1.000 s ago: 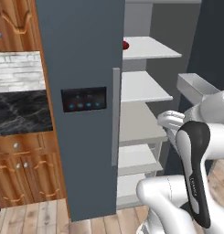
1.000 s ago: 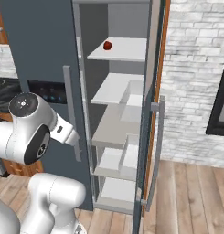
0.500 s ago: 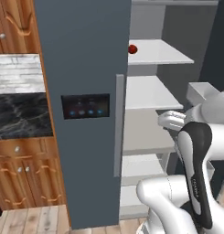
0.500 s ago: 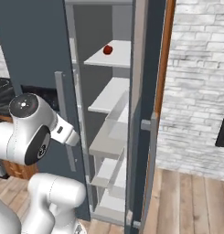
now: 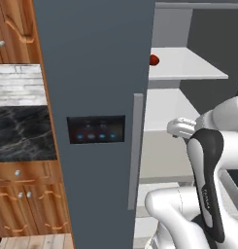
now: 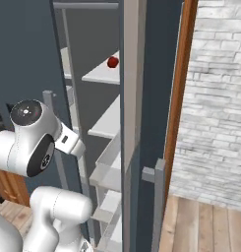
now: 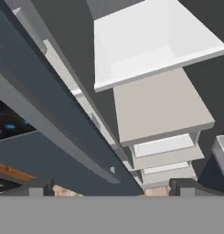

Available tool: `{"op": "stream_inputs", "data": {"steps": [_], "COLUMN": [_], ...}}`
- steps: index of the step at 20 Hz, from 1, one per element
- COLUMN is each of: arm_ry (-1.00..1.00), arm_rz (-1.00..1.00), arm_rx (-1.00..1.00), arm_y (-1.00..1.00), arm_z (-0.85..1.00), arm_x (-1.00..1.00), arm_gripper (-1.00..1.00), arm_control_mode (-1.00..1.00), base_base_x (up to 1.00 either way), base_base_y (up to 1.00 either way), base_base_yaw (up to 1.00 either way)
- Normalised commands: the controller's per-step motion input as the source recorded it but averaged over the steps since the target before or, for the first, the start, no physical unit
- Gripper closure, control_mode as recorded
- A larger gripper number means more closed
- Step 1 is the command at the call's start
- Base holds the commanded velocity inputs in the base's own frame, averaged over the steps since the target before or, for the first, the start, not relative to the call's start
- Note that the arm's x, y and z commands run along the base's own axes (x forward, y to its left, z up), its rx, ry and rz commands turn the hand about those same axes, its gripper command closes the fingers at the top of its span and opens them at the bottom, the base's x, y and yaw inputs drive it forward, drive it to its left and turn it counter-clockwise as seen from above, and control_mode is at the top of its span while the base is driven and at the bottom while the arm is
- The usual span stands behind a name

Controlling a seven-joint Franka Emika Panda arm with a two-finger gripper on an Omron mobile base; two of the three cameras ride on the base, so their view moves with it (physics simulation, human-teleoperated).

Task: Take the cheese, chicken drumstick, and bell pepper from the fridge and place them on the plate on the dining counter to create an appetizer plate.

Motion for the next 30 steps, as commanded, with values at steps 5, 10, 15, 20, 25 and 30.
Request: {"op": "stream_inputs", "data": {"steps": [5,10,15,20,25,30], "arm_ry": [0.0,0.0,0.0,0.0,0.0,0.0], "arm_rz": [0.0,0.0,0.0,0.0,0.0,0.0], "arm_rx": [0.0,0.0,0.0,0.0,0.0,0.0], "arm_y": [0.0,0.0,0.0,0.0,0.0,0.0], "arm_z": [0.0,0.0,0.0,0.0,0.0,0.0], "arm_x": [0.0,0.0,0.0,0.0,0.0,0.0], "arm_gripper": [-1.0,-1.0,-1.0,-1.0,-1.0,-1.0], "arm_control_mode": [1.0,1.0,1.0,1.0,1.0,1.0], "base_base_x": [0.39,0.26,0.06,0.0,0.01,0.09], "base_base_y": [-0.2,-0.24,-0.25,-0.4,-0.06,0.0], "base_base_yaw": [0.11,0.12,0.08,0.05,0.0,0.0]}}
